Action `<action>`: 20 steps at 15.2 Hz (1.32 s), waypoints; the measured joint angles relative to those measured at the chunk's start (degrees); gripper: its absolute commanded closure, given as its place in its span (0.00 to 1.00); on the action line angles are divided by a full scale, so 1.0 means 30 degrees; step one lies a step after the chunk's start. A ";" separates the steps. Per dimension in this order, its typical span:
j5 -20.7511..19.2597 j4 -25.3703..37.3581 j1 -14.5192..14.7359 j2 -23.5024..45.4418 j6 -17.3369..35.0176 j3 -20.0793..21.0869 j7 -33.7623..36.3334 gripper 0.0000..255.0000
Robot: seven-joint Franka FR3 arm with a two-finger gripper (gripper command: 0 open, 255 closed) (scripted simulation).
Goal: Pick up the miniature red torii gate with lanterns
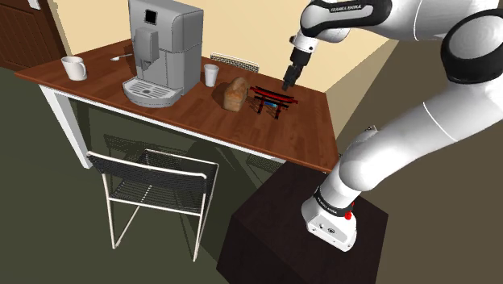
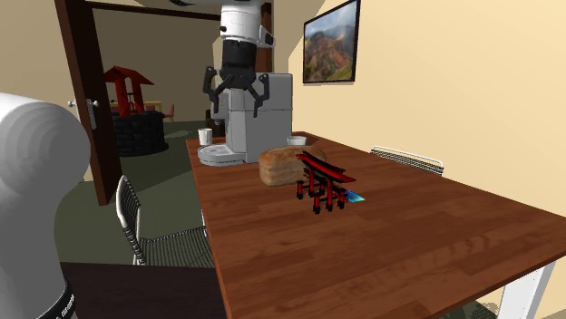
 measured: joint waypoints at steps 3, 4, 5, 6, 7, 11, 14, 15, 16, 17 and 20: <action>0.0359 0.0908 0.0111 0.1952 0.0820 -0.1120 -0.2040 0.00; 0.0620 0.1454 0.0189 0.2765 0.0983 -0.1456 -0.2731 0.00; 0.0960 0.1898 0.0247 0.3677 0.1325 -0.1808 -0.3479 0.00; 0.1212 0.2142 0.0207 0.4374 0.1641 -0.2139 -0.4254 0.00; 0.1563 0.2842 0.0205 0.5173 0.1582 -0.2398 -0.4968 0.00; 0.3368 0.5202 -0.0217 0.8691 0.1965 -0.3121 -0.7984 0.00; 0.4872 0.7285 -0.0988 1.1471 0.2012 -0.3126 -1.0054 0.00; 0.5294 0.7953 -0.1327 1.2301 0.1991 -0.3062 -1.0688 0.00; 0.5758 0.8854 -0.1718 1.3251 0.1852 -0.2941 -1.1283 0.00; 0.6099 0.9526 -0.2072 1.4014 0.1807 -0.2823 -1.1811 0.00; 0.6999 1.1886 -0.3239 1.6334 0.1469 -0.2367 -1.3177 0.00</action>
